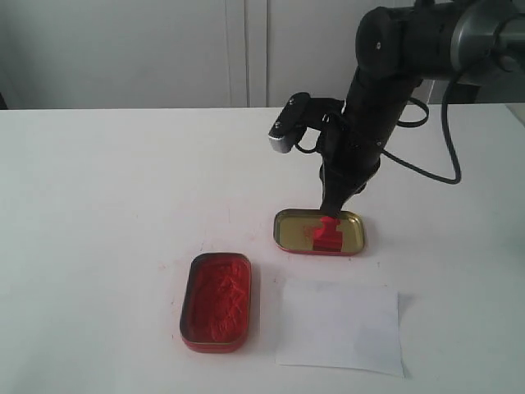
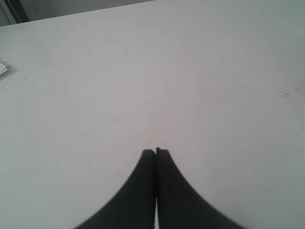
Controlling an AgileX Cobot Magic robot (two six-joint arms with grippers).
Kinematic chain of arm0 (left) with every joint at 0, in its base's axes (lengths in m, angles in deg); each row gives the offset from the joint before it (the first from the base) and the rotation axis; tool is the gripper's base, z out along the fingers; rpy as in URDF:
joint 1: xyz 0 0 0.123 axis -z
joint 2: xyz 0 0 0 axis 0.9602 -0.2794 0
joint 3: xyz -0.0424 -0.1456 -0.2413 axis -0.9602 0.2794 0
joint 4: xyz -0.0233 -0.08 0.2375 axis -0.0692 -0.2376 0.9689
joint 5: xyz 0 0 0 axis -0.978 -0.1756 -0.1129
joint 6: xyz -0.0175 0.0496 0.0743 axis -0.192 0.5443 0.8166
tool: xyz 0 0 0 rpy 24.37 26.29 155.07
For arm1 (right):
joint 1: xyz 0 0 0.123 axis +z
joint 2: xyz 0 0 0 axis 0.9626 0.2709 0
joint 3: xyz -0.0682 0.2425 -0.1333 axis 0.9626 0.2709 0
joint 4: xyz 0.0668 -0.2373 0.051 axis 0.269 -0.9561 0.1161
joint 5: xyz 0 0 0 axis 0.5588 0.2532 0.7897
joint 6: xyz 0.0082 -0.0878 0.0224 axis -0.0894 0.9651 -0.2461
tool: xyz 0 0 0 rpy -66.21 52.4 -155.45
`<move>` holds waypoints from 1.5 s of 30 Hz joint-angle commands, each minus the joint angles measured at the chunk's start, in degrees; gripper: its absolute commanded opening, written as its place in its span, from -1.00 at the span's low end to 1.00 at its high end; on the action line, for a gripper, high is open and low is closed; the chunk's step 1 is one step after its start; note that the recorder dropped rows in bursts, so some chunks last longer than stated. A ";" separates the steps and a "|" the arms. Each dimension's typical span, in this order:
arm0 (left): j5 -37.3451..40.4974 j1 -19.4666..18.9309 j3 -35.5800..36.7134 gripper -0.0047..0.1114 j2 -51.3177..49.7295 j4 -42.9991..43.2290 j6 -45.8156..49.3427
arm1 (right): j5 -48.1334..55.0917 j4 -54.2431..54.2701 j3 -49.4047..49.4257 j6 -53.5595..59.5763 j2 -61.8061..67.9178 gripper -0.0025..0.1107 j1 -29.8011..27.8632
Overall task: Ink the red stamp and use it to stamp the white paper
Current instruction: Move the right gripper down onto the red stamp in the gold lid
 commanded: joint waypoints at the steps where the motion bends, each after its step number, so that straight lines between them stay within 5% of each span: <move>1: 0.05 -0.03 0.19 -0.92 0.20 -0.15 0.16 | 0.29 0.68 -0.28 5.48 0.91 -0.95 0.02; 12: 0.05 -0.03 0.19 -0.92 0.20 -0.15 0.16 | -1.28 0.77 -0.18 14.13 3.75 -0.37 0.02; 45: 0.05 -0.03 0.19 -0.92 0.20 -0.15 0.16 | -5.86 -1.43 -0.10 14.18 10.08 -0.39 0.02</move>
